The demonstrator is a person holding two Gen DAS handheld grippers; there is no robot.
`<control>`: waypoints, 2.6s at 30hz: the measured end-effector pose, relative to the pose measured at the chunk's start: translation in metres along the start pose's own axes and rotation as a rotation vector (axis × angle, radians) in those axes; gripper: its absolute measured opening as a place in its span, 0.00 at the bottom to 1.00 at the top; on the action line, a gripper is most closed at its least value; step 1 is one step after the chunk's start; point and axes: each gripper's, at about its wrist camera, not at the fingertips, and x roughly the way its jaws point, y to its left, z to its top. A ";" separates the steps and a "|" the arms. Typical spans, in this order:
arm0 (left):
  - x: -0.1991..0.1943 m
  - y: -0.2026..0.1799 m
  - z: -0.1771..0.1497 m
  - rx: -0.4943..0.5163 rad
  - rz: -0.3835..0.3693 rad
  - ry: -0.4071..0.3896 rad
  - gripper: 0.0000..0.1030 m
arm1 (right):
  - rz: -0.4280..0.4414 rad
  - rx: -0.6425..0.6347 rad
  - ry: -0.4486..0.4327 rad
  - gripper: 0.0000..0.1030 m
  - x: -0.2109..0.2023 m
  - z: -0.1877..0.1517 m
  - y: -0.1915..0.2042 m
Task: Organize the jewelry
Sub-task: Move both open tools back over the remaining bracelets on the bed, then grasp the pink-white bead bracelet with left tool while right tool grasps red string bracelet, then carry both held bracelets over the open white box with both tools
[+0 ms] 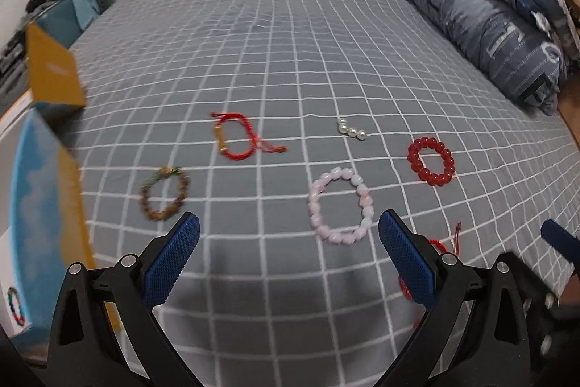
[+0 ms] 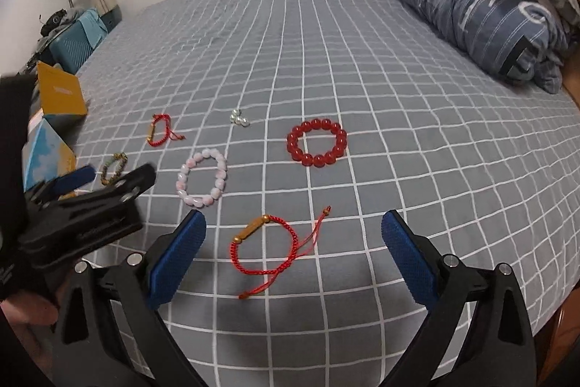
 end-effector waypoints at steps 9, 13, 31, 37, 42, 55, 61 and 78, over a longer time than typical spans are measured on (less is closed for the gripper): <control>0.057 -0.005 0.009 -0.011 0.019 0.065 0.94 | 0.014 0.003 0.068 0.77 0.039 -0.006 -0.011; 0.072 -0.005 0.007 -0.016 0.022 0.082 0.94 | 0.027 -0.003 0.097 0.70 0.052 -0.008 -0.010; 0.092 -0.005 -0.003 -0.004 0.032 0.086 0.70 | 0.024 -0.045 0.195 0.30 0.091 -0.015 0.001; 0.088 -0.002 -0.005 -0.012 0.004 0.095 0.52 | 0.009 -0.069 0.196 0.22 0.093 -0.015 0.009; 0.082 0.003 -0.005 -0.014 0.005 0.100 0.34 | 0.003 -0.070 0.204 0.15 0.092 -0.015 0.009; 0.065 0.017 -0.005 -0.026 -0.038 0.096 0.10 | 0.018 -0.029 0.204 0.06 0.088 -0.012 0.006; 0.051 0.019 -0.005 -0.037 -0.059 0.071 0.10 | 0.025 -0.025 0.178 0.06 0.078 -0.012 0.005; 0.008 0.027 -0.006 -0.042 -0.105 0.008 0.10 | 0.035 -0.020 0.098 0.06 0.049 -0.005 0.014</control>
